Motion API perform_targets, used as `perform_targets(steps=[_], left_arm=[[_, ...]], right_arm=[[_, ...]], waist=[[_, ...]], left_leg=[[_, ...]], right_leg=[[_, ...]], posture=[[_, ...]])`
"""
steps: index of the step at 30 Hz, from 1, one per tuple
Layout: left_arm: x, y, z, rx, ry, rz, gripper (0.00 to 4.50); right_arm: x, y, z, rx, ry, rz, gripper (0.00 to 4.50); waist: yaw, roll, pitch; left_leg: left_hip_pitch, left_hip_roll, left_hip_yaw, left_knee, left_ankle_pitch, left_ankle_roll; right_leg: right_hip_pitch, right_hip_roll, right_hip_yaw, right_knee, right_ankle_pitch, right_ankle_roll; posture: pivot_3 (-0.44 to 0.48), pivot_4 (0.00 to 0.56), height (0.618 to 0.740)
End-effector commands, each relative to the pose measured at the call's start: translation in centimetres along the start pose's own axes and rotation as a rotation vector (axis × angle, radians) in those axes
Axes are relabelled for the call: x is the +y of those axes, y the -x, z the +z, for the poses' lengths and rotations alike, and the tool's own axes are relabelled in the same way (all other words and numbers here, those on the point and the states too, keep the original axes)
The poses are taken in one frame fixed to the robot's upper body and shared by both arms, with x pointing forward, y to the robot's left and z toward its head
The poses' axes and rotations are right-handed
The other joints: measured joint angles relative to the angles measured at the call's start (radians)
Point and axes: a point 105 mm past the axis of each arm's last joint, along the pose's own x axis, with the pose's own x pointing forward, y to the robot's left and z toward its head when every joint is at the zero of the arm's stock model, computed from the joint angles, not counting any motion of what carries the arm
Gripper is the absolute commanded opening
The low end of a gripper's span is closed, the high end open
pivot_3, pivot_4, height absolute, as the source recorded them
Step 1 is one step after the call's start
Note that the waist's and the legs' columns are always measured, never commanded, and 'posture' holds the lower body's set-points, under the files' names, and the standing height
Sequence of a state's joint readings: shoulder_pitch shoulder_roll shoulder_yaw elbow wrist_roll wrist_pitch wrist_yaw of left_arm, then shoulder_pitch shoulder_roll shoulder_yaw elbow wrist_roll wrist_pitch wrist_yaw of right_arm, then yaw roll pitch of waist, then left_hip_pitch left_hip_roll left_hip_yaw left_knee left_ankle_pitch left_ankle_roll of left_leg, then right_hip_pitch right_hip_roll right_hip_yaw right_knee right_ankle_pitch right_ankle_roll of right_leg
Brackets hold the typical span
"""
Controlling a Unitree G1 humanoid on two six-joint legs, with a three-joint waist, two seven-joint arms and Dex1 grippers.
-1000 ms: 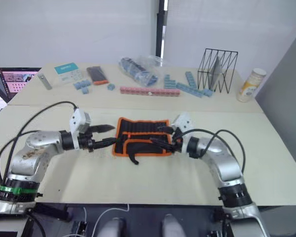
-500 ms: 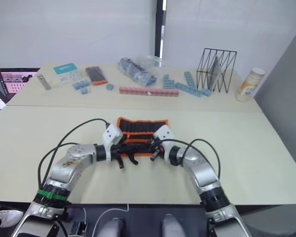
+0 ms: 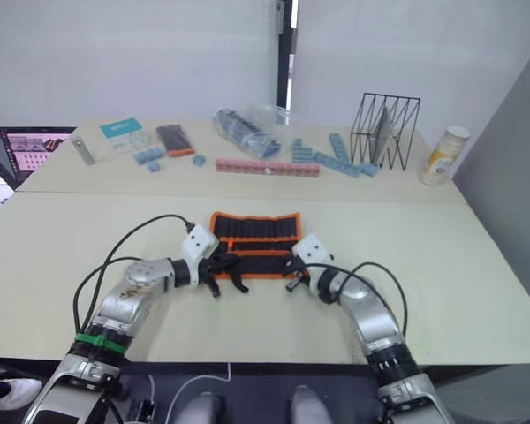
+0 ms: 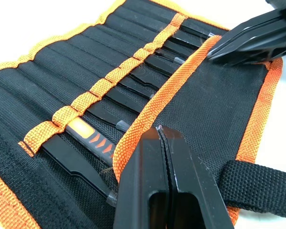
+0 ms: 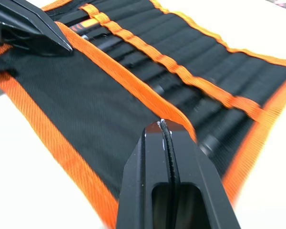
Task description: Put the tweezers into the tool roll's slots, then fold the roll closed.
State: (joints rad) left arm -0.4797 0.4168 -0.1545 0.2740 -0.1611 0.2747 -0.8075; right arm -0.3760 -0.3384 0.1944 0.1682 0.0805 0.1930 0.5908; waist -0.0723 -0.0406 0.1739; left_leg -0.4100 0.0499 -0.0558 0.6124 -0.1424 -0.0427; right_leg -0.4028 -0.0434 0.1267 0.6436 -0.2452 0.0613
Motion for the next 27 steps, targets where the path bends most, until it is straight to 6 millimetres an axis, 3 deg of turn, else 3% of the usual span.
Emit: perform_targets(steps=[1, 8, 12, 15, 17, 18, 23, 27], left_arm=[[1.6, 1.1, -1.1, 0.041, 0.005, 0.049, 0.0], [1.8, 2.8, 2.9, -0.147, 0.008, -0.008, 0.0], [2.1, 6.6, 6.6, -0.28, 0.002, -0.031, 0.0], [2.4, 8.3, 7.3, -0.278, -0.003, -0.033, 0.0], [3.0, 10.4, 7.2, -0.237, 0.002, -0.03, 0.0], [2.7, 11.5, 7.3, -0.229, 0.022, -0.063, 0.26], [2.5, 15.7, 6.2, -0.108, 0.032, -0.111, 1.87], [1.8, 17.1, 6.0, -0.075, 0.043, -0.139, 3.15]], right_arm=[[-0.1, 0.4, -1.0, 0.028, -0.007, -0.002, 0.01], [-0.8, 0.5, 2.1, -0.084, -0.001, 0.005, 0.01], [-2.5, 2.4, 6.3, -0.196, -0.12, 0.027, 0.01], [-2.7, 3.4, 6.7, -0.165, -0.185, 0.077, 0.01], [-2.6, 4.3, 6.6, -0.114, -0.209, 0.126, 0.55], [-2.6, 4.7, 6.5, -0.087, -0.221, 0.142, 0.88], [-3.6, 5.5, 5.1, 0.036, -0.307, 0.12, 2.6], [-3.9, 5.4, 4.6, 0.083, -0.458, 0.14, 3.91]], waist=[[-0.003, 0.0, 0.0], [-0.01, 0.0, 0.0], [-0.009, 0.0, 0.001], [0.001, 0.0, 0.001], [0.002, 0.0, 0.001], [0.002, 0.0, 0.001], [0.001, 0.001, 0.002], [0.001, 0.0, 0.003]], left_leg=[[0.001, 0.0, 0.0, 0.0, 0.0, 0.0], [0.001, 0.0, 0.0, -0.002, 0.0, 0.0], [-0.007, 0.0, 0.0, -0.002, 0.0, 0.0], [-0.016, 0.0, -0.001, -0.003, 0.0, 0.001], [-0.015, 0.0, -0.001, -0.005, 0.0, 0.0], [-0.015, 0.0, -0.001, -0.006, 0.0, 0.0], [-0.016, 0.0, 0.0, -0.007, -0.001, 0.001], [-0.016, 0.0, 0.001, -0.006, -0.001, 0.001]], right_leg=[[0.0, 0.0, 0.0, 0.0, 0.0, 0.0], [-0.002, 0.0, 0.0, 0.0, -0.001, -0.001], [-0.008, 0.0, 0.001, 0.001, 0.0, 0.0], [-0.017, 0.0, 0.001, 0.002, 0.005, 0.008], [-0.017, 0.0, 0.001, 0.002, 0.003, 0.007], [-0.018, 0.0, 0.001, 0.002, 0.003, 0.007], [-0.021, 0.0, 0.0, 0.002, -0.001, 0.002], [-0.021, 0.0, 0.0, 0.002, -0.004, -0.004]], posture=[[0.0, 0.15, 0.74], [0.0, 0.15, 0.74], [0.0, 0.15, 0.74], [0.0, 0.15, 0.74], [0.0, 0.15, 0.74], [0.0, 0.15, 0.74], [0.0, 0.15, 0.74], [0.0, 0.15, 0.74]])
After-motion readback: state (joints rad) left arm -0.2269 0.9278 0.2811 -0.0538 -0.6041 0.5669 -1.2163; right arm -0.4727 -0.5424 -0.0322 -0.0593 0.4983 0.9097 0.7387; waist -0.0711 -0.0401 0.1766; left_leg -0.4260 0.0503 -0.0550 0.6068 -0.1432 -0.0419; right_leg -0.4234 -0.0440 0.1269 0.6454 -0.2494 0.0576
